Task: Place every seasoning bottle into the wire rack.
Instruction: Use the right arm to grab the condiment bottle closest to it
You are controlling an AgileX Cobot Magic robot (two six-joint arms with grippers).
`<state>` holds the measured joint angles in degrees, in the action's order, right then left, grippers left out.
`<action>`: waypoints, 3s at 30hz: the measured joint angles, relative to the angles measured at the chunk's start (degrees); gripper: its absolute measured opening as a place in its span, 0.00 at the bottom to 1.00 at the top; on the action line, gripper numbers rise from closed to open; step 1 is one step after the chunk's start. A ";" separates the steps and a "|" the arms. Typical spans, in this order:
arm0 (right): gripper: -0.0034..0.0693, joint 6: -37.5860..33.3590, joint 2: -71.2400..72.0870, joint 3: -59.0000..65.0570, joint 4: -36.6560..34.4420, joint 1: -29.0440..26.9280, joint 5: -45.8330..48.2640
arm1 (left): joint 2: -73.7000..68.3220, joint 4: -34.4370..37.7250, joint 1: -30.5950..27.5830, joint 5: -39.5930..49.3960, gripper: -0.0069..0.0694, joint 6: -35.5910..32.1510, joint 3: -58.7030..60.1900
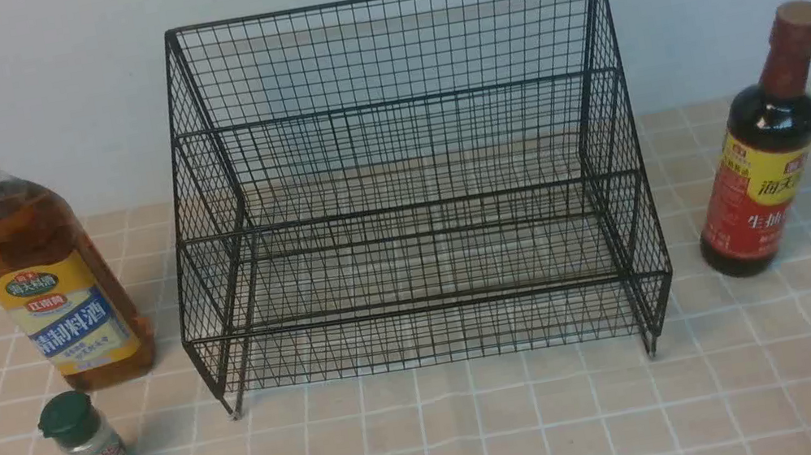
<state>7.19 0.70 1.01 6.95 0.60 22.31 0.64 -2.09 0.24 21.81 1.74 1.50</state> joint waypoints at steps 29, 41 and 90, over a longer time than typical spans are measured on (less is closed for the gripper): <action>0.03 0.00 0.00 0.57 -2.80 0.00 -6.86 | 0.00 0.00 0.00 0.00 0.08 0.00 0.00; 0.03 -0.10 0.00 0.57 -10.68 0.00 -29.11 | 0.00 0.00 0.00 0.00 0.08 0.00 0.00; 0.79 10.08 -77.28 -44.35 1.59 0.00 -45.65 | 0.00 0.00 0.00 0.00 0.08 0.00 0.00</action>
<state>17.27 -76.58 -43.34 8.55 0.60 -23.34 0.64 -2.09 0.24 21.81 1.74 1.50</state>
